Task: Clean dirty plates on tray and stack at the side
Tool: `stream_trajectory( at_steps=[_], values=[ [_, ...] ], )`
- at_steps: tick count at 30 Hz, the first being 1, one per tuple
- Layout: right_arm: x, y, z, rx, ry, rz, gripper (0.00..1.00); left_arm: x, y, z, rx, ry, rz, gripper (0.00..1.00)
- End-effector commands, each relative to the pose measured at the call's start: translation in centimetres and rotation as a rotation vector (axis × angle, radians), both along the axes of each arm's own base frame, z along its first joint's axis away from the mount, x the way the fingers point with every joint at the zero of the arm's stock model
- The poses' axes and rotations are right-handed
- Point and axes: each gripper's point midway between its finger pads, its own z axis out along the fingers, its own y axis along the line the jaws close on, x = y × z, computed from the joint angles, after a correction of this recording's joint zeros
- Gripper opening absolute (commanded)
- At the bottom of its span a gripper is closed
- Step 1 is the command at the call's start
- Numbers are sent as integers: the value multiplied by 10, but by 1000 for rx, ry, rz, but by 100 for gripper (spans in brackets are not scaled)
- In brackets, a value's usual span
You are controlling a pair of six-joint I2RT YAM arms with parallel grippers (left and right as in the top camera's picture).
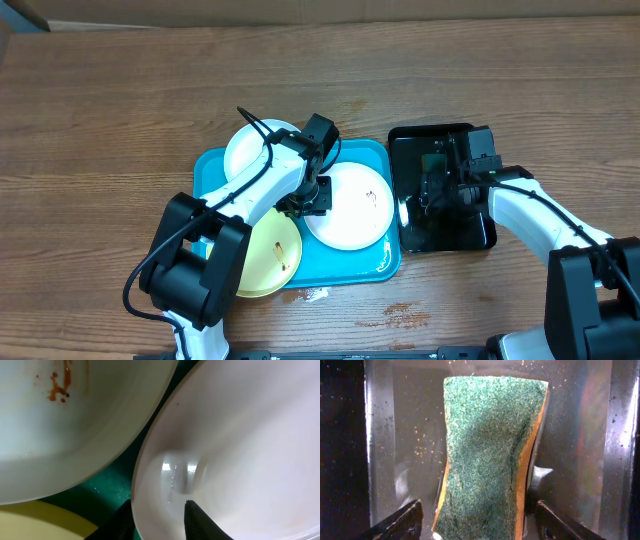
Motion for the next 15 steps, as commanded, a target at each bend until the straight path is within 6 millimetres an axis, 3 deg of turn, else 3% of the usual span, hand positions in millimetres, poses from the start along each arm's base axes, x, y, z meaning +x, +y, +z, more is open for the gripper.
stream_trajectory(
  at_steps=[1, 2, 15],
  values=[
    [-1, 4, -1, 13, -6, 7, 68, -2, 0, -5, 3, 7, 4, 34],
    [0, 4, 0, 14, -10, 7, 64, -1, -1, -6, 1, 2, 13, 33],
    [-7, 2, -7, 3, 8, 4, 63, -4, 0, -12, -1, 2, 33, 32]
  ],
)
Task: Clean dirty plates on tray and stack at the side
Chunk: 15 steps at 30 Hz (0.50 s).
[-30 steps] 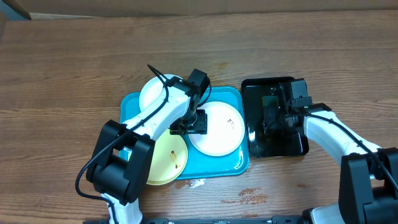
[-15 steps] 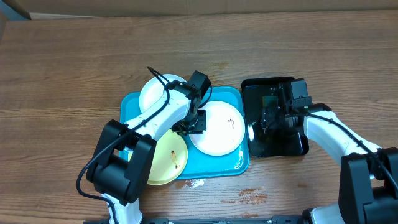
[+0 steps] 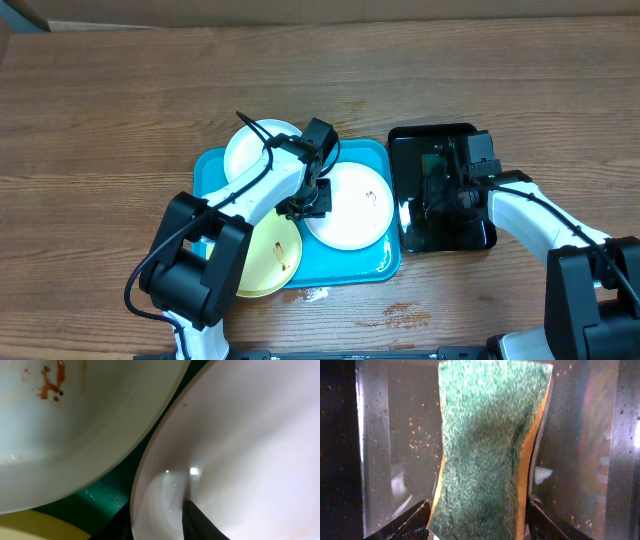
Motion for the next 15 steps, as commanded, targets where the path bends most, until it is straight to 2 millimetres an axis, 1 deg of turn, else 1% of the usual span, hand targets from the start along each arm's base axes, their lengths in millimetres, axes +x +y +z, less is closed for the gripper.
stream_trajectory(
  at_steps=[1, 7, 12, 15],
  values=[
    [-1, 2, 0, 2, -3, 3, 62, -2, -1, -4, 3, 10, 10, 32],
    [2, -4, 0, -30, -13, -9, 62, -2, 0, -4, 4, 10, 10, 33],
    [11, -2, 4, -22, -53, -10, 62, -2, 0, -4, 5, 10, 10, 33],
    [12, -1, 4, -18, -57, -13, 63, -4, 1, -5, 8, 13, 10, 36]
  ],
)
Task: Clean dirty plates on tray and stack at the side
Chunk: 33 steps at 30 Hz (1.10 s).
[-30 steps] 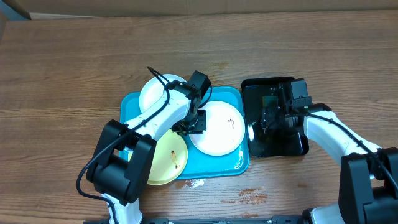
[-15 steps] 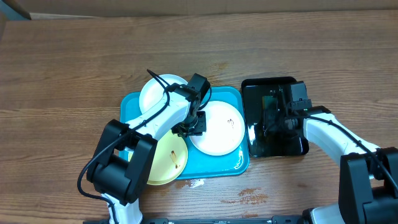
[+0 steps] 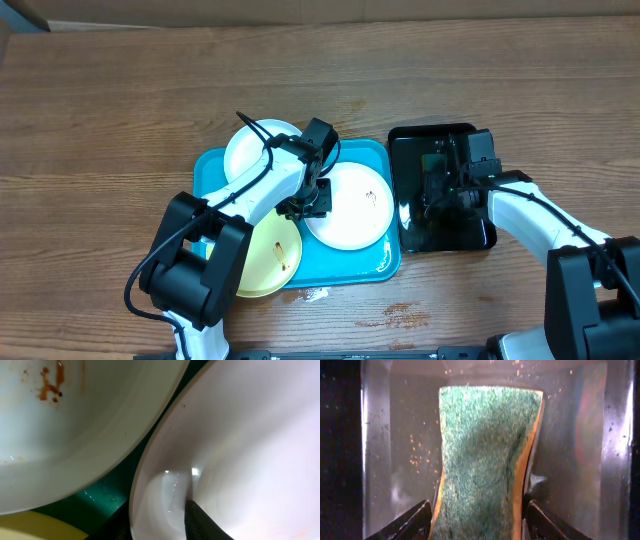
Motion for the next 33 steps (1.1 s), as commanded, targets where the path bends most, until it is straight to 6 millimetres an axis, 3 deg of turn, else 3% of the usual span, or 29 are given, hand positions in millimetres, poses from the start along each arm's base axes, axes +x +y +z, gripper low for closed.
stream_trajectory(
  at_steps=[1, 7, 15, 18, 22, 25, 26, 27, 28, 29, 32, 33],
  values=[
    [0, 0, 0, -5, -3, -15, 62, -5, 1, -5, 9, 16, 9, 36],
    [-2, 0, -1, -3, 8, -26, 54, -5, 2, -6, 10, 17, 10, 22],
    [-15, -3, -6, -14, 63, -26, 50, -5, 1, -6, 8, 16, 10, 22],
    [-17, -4, -7, -19, 72, -27, 35, -5, 1, -6, 8, 15, 10, 23],
    [-17, -4, -7, -18, 71, -27, 5, -5, 1, -6, 8, 16, 10, 24],
    [-15, -3, -5, -17, 65, -27, 4, -5, 1, -6, 8, 16, 10, 24],
    [-13, -3, -3, -16, 61, -27, 4, -5, 1, -6, 8, 16, 10, 24],
    [-9, -2, 3, -14, 54, -27, 16, -5, 1, -6, 8, 16, 10, 24],
    [-6, -2, 9, -13, 51, -27, 37, -5, 1, -6, 8, 16, 10, 27],
    [-3, -1, 15, -10, 47, -26, 50, -5, 1, -6, 8, 16, 10, 28],
    [15, 3, 36, -3, 2, -24, 66, -6, 2, -6, 10, 19, 10, 34],
    [21, 4, 40, 1, -22, -22, 67, -6, 2, -6, 10, 19, 9, 35]
  ],
)
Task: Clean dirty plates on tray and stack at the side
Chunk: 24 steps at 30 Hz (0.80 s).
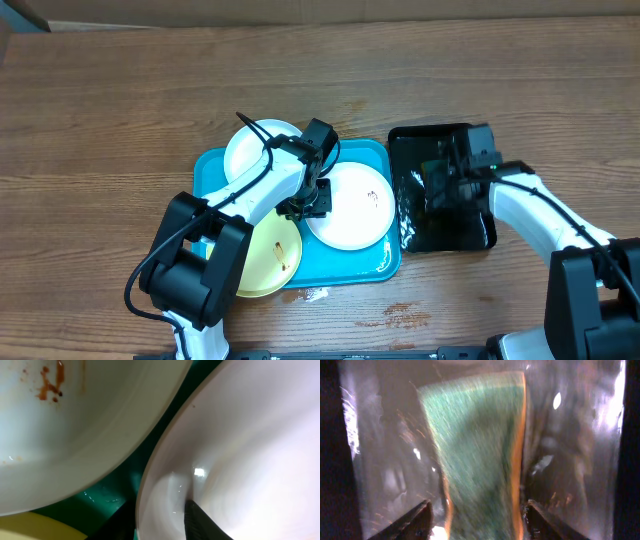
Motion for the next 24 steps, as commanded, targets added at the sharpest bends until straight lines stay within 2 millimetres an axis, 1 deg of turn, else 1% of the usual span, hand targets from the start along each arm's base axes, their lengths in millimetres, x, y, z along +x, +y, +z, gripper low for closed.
stream_trajectory(
  at_steps=[1, 4, 6, 10, 12, 15, 17, 18, 19, 20, 21, 24],
  values=[
    [36, 8, 33, 21, -134, 5, 68, -6, 2, -5, 11, 21, 6, 35],
    [46, 10, 36, 28, -178, 5, 68, -6, 2, -5, 11, 21, 6, 37],
    [50, 11, 34, 31, -193, 5, 68, -6, 2, -5, 11, 21, 6, 38],
    [53, 11, 22, 30, -182, 5, 67, -6, 2, -5, 11, 21, 6, 38],
    [54, 11, 12, 27, -167, 5, 66, -6, 2, -5, 11, 21, 6, 38],
    [53, 11, -2, 22, -139, 5, 61, -6, 1, -5, 8, 21, 7, 38],
    [52, 11, -10, 19, -122, 4, 54, -6, 1, -5, 5, 23, 6, 38],
    [52, 11, -12, 18, -118, 4, 48, -6, 1, -5, 6, 22, 6, 38],
    [54, 11, -12, 19, -125, 4, 29, -6, 1, -5, 6, 22, 6, 38],
    [56, 12, -11, 21, -134, 4, 8, -6, 1, -5, 6, 22, 6, 38],
    [57, 12, -9, 23, -141, 5, 4, -6, 1, -5, 6, 22, 6, 37],
    [60, 12, -7, 24, -151, 4, 4, -5, 0, -5, 4, 20, 6, 36]
  ],
)
